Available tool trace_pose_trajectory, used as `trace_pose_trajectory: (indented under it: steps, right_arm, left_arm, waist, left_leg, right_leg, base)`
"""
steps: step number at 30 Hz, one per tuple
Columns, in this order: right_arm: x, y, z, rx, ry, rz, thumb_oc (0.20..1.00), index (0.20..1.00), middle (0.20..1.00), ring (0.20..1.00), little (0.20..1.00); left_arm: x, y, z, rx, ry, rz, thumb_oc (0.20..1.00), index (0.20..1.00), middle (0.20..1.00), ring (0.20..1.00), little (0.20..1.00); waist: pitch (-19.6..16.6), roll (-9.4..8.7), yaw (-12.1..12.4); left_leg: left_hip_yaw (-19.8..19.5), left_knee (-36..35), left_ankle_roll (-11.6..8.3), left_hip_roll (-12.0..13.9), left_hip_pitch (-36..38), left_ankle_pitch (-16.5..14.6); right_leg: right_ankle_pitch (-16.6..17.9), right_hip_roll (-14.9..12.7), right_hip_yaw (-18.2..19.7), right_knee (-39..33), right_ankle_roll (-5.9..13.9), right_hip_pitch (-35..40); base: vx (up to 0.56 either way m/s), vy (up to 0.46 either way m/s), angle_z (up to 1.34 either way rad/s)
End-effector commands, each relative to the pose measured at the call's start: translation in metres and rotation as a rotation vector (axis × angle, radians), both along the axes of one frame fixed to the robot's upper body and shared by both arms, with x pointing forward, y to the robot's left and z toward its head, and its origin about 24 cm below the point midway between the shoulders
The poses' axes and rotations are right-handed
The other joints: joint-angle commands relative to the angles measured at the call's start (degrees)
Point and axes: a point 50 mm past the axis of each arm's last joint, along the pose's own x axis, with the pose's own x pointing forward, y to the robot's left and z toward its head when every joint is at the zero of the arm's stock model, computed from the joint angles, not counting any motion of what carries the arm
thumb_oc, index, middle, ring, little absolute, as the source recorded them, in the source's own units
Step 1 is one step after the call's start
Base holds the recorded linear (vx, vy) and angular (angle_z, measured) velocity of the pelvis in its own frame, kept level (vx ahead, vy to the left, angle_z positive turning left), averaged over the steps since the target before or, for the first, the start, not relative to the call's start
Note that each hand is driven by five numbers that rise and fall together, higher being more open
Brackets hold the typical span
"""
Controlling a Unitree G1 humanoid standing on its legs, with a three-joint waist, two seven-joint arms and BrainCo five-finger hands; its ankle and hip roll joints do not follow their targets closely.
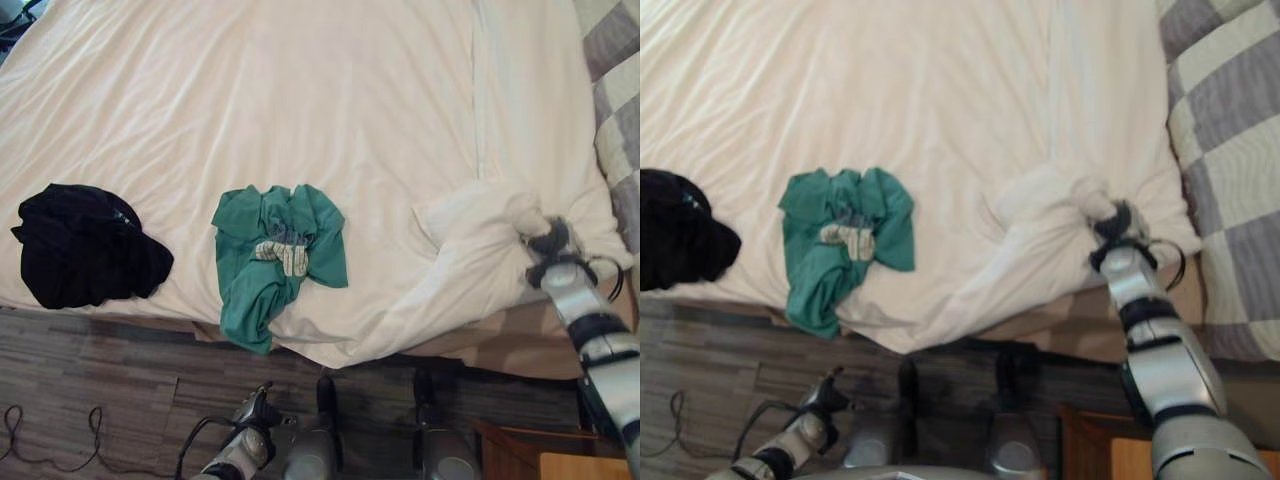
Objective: Tidy up the quilt and then pick up the clothes from the bed and put them into the laundry hamper.
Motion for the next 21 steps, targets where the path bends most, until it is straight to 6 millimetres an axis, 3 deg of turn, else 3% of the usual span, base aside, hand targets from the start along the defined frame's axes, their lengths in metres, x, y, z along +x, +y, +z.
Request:
trace_pose_trajectory:
  steps: [1, 2, 3, 6, 7, 10, 11, 13, 14, 15, 16, 18, 19, 20, 21]
  right_arm:
    - [-0.066, -0.044, -0.054, 0.038, 0.177, -0.182, 0.545, 0.545, 0.545, 0.545, 0.545]
    - [-0.101, -0.061, -0.067, 0.078, 0.174, -0.260, 1.000, 1.000, 1.000, 1.000, 1.000]
    - [-0.102, -0.061, -0.067, 0.079, 0.176, -0.262, 1.000, 1.000, 1.000, 1.000, 1.000]
    - [-0.147, -0.072, -0.088, 0.160, 0.177, -0.397, 1.000, 1.000, 1.000, 1.000, 1.000]
    - [-0.169, -0.071, -0.100, 0.212, 0.164, -0.468, 1.000, 1.000, 1.000, 1.000, 1.000]
    - [-0.189, -0.064, -0.114, 0.268, 0.155, -0.538, 1.000, 1.000, 1.000, 1.000, 1.000]
    - [-0.205, -0.057, -0.126, 0.276, 0.163, -0.600, 1.000, 1.000, 1.000, 1.000, 1.000]
    - [-0.214, -0.054, -0.130, 0.253, 0.174, -0.624, 1.000, 1.000, 1.000, 1.000, 1.000]
    - [-0.227, -0.048, -0.136, 0.147, 0.236, -0.635, 1.000, 1.000, 1.000, 1.000, 1.000]
    - [-0.227, -0.048, -0.136, 0.145, 0.237, -0.636, 1.000, 1.000, 1.000, 1.000, 1.000]
    - [-0.237, -0.051, -0.132, 0.000, 0.256, -0.662, 1.000, 1.000, 1.000, 1.000, 1.000]
    - [-0.239, -0.053, -0.129, -0.041, 0.239, -0.684, 1.000, 1.000, 1.000, 1.000, 1.000]
    - [-0.240, -0.065, -0.113, -0.117, 0.162, -0.752, 1.000, 1.000, 1.000, 1.000, 1.000]
    - [-0.240, -0.065, -0.113, -0.117, 0.162, -0.753, 1.000, 1.000, 1.000, 1.000, 1.000]
    - [-0.233, -0.076, -0.090, -0.193, 0.044, -0.791, 1.000, 1.000, 1.000, 1.000, 1.000]
  left_arm:
    - [-0.018, 0.025, -0.004, 0.086, 0.091, 0.065, 1.000, 1.000, 1.000, 1.000, 1.000]
    - [-0.026, 0.030, -0.006, 0.088, 0.114, 0.090, 1.000, 1.000, 1.000, 1.000, 1.000]
    - [-0.026, 0.030, -0.006, 0.089, 0.115, 0.087, 1.000, 1.000, 1.000, 1.000, 1.000]
    - [-0.031, 0.031, -0.007, 0.083, 0.128, 0.113, 1.000, 1.000, 1.000, 1.000, 1.000]
    - [-0.034, 0.029, -0.008, 0.071, 0.127, 0.131, 1.000, 1.000, 1.000, 1.000, 1.000]
    - [-0.035, 0.025, -0.010, 0.055, 0.123, 0.146, 1.000, 1.000, 1.000, 1.000, 1.000]
    - [-0.036, 0.019, -0.011, 0.038, 0.119, 0.158, 1.000, 1.000, 1.000, 1.000, 1.000]
    - [-0.037, 0.017, -0.012, 0.034, 0.116, 0.167, 1.000, 1.000, 1.000, 1.000, 1.000]
    - [-0.039, 0.012, -0.013, 0.027, 0.106, 0.174, 1.000, 1.000, 1.000, 1.000, 1.000]
    - [-0.039, 0.012, -0.013, 0.028, 0.107, 0.174, 1.000, 1.000, 1.000, 1.000, 1.000]
    - [-0.040, 0.007, -0.014, 0.027, 0.085, 0.176, 1.000, 1.000, 1.000, 1.000, 1.000]
    - [-0.041, 0.004, -0.014, 0.027, 0.079, 0.176, 1.000, 1.000, 1.000, 1.000, 1.000]
    - [-0.042, 0.000, -0.015, 0.018, 0.074, 0.185, 1.000, 1.000, 1.000, 1.000, 1.000]
    - [-0.042, 0.000, -0.015, 0.017, 0.074, 0.184, 1.000, 1.000, 1.000, 1.000, 1.000]
    - [-0.043, -0.001, -0.016, 0.018, 0.075, 0.190, 1.000, 1.000, 1.000, 1.000, 1.000]
  waist:
    - [-2.5, -2.34, -2.6]
    - [-3.6, -2.86, -3.6]
    - [-3.6, -2.86, -3.5]
    - [-5.0, -3.67, -5.1]
    - [-5.6, -3.86, -6.1]
    - [-6.4, -4.04, -6.9]
    - [-6.8, -4.00, -7.8]
    - [-7.0, -4.03, -8.0]
    - [-7.4, -3.91, -8.6]
    - [-7.4, -3.93, -8.6]
    - [-7.6, -3.90, -9.3]
    - [-7.8, -3.94, -9.4]
    - [-7.9, -4.04, -10.0]
    - [-7.9, -4.03, -10.0]
    - [-7.8, -4.20, -10.4]
  left_leg:
    - [2.1, 0.0, -1.63, 0.8, 1.7, -4.6]
    - [2.5, -0.1, -1.61, 0.8, 2.5, -5.1]
    - [2.5, -0.1, -1.61, 0.8, 2.5, -5.1]
    - [3.1, -0.1, -1.61, 0.9, 3.7, -5.9]
    - [3.4, -0.1, -1.61, 0.9, 4.6, -6.4]
    - [4.0, -0.1, -1.56, 0.9, 5.0, -6.6]
    - [4.4, -0.1, -1.46, 1.0, 5.6, -6.9]
    - [4.6, -0.1, -1.40, 1.0, 6.0, -7.0]
    - [4.9, -0.1, -1.32, 1.0, 6.6, -7.4]
    - [4.9, -0.1, -1.32, 1.0, 6.6, -7.4]
    - [5.3, -0.1, -1.29, 1.1, 7.2, -7.7]
    - [5.6, -0.1, -1.24, 1.1, 7.7, -7.9]
    - [5.9, -0.1, -1.13, 1.1, 8.2, -8.3]
    - [6.0, -0.1, -1.13, 1.1, 8.2, -8.3]
    - [6.2, -0.1, -1.05, 1.1, 8.4, -8.5]
  right_leg:
    - [-11.5, -2.5, 1.4, 6.3, 2.46, -1.8]
    - [-11.2, -2.8, 1.2, 5.4, 2.67, -0.7]
    - [-11.2, -2.8, 1.2, 5.4, 2.68, -0.6]
    - [-10.6, -3.4, 1.0, 3.9, 3.23, 1.4]
    - [-10.5, -3.5, 1.0, 3.5, 3.53, 2.2]
    - [-10.0, -3.6, 1.6, 3.1, 3.70, 2.3]
    - [-10.0, -3.6, 2.0, 3.2, 3.81, 2.5]
    - [-10.1, -3.6, 2.3, 3.3, 3.88, 2.6]
    - [-10.3, -3.6, 2.6, 3.6, 3.99, 2.8]
    - [-10.3, -3.6, 2.7, 3.7, 4.00, 2.9]
    - [-10.4, -3.6, 2.9, 3.9, 4.23, 2.9]
    - [-10.5, -3.5, 3.1, 4.2, 4.27, 3.0]
    - [-10.6, -3.5, 3.5, 4.6, 4.49, 2.9]
    - [-10.6, -3.5, 3.5, 4.6, 4.49, 2.9]
    - [-10.7, -3.5, 3.8, 5.0, 4.56, 2.8]
  base:
    - [0.07, 0.040, -0.10]
    - [0.06, 0.029, 0.00]
    - [0.06, 0.022, 0.00]
    - [0.05, 0.030, -0.09]
    - [0.05, 0.060, 0.01]
    - [0.03, 0.052, -0.20]
    - [0.04, 0.072, -0.27]
    - [0.04, 0.076, -0.09]
    - [0.05, 0.075, -0.09]
    - [0.06, 0.116, -0.14]
    - [0.05, 0.080, -0.11]
    - [0.04, 0.074, -0.12]
    - [0.02, 0.050, -0.13]
    - [0.03, 0.083, -0.18]
    - [0.02, 0.050, -0.20]
